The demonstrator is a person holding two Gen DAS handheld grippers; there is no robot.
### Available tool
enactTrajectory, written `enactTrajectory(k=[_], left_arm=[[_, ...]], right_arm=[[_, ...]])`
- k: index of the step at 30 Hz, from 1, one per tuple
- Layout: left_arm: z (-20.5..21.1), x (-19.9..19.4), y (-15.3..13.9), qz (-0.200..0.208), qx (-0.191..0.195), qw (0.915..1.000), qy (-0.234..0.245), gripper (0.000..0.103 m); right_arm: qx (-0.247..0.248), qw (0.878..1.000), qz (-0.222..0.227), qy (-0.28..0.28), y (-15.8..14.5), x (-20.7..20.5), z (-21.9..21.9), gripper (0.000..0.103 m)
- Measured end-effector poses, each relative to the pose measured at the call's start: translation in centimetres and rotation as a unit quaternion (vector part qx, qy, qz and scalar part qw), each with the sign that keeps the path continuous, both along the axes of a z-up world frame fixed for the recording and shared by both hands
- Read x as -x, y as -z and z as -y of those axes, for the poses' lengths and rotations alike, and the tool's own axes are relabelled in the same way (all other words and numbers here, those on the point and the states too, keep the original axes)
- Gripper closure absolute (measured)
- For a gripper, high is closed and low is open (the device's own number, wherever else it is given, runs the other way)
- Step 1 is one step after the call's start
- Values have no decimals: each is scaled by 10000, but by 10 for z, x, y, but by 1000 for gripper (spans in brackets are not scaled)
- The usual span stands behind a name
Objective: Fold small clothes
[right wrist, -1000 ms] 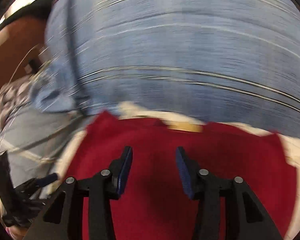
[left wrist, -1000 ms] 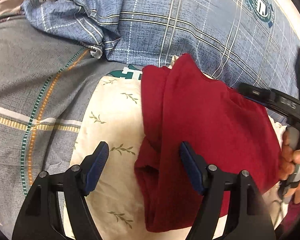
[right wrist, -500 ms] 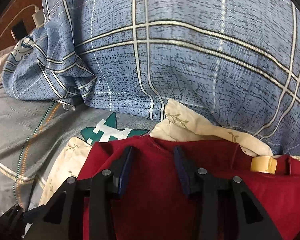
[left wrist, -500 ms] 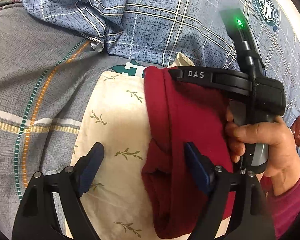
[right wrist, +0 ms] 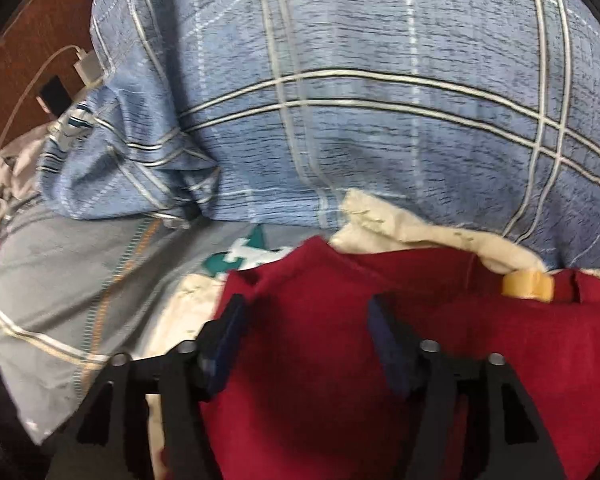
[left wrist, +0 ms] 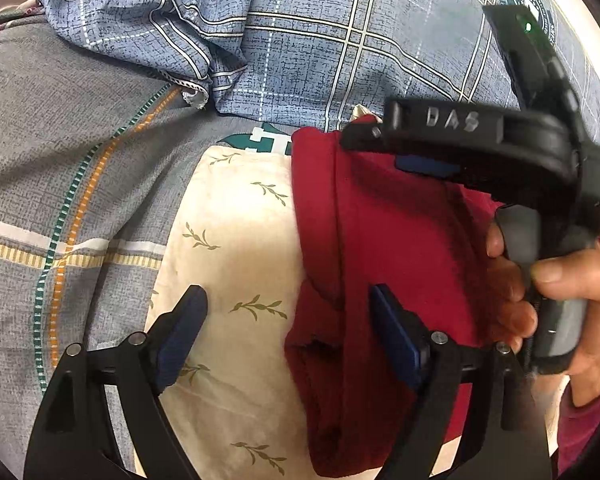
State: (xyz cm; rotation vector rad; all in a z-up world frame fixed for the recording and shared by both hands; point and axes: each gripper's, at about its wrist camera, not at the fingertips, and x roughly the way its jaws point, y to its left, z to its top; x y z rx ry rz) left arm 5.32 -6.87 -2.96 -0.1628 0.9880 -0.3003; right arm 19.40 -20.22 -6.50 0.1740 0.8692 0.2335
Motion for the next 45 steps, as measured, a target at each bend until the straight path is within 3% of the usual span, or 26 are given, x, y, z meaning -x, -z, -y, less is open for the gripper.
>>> enactTrajectory(k=[2,4,8,9,10,15,20,25,26,28,30,33,36,38,39,40,45], left_arm=[[-1,4,-2,-4,11,10000,-9,19],[-2,6,-3,-7,24,10000,-8,19],[-4,6,-3,-38,94,9999,-4,19],[-5,5,-3,-49,121,9999,1,19],[-5,4,-3,-54,146,9999,5,19],[-3,3,-6,-87,446,9989,88,18],[3,3,-8,20,574,9983,141,18],[-3,1,-11,-4,1060,9941,214,20],[-3,0,-11,-11,1110,9935,252,21],[2,1,-12,40,1063,9937,359,35],[10,3,-14,132,880,9947,518,63],[12,8,-19,276,707,9955,571,77],[5,6,-20,197,904,9943,522,81],[3,7,-22,209,956,9940,498,82],[3,9,-23,230,963,9938,499,83],[3,10,-24,268,961,9937,508,83],[4,17,-32,425,1009,9921,617,84]], right_arm=[[-4,9998,-140,-132,-3,-3,-12,28],[303,9991,-232,-182,-1,-8,-26,24],[1278,9909,-311,-283,13,-18,-54,22],[1418,9891,-265,-304,15,-18,-58,26],[1491,9880,-226,-335,16,-17,-59,37],[1199,9915,-41,-496,0,-3,-39,80],[699,9963,51,-494,-20,11,-12,86],[603,9968,115,-513,-31,23,-5,86],[593,9968,121,-518,-33,25,-4,86],[523,9973,104,-510,-37,25,-4,86],[439,9977,66,-515,-49,37,7,86],[367,9980,36,-521,-52,38,11,84],[54,9988,-113,-474,-49,35,15,74],[-186,9986,-223,-444,-49,34,16,54],[-194,9986,-261,-414,-50,35,15,39],[-179,9986,-271,-406,-51,36,14,34],[301,9970,-497,-513,-40,27,-11,30]])
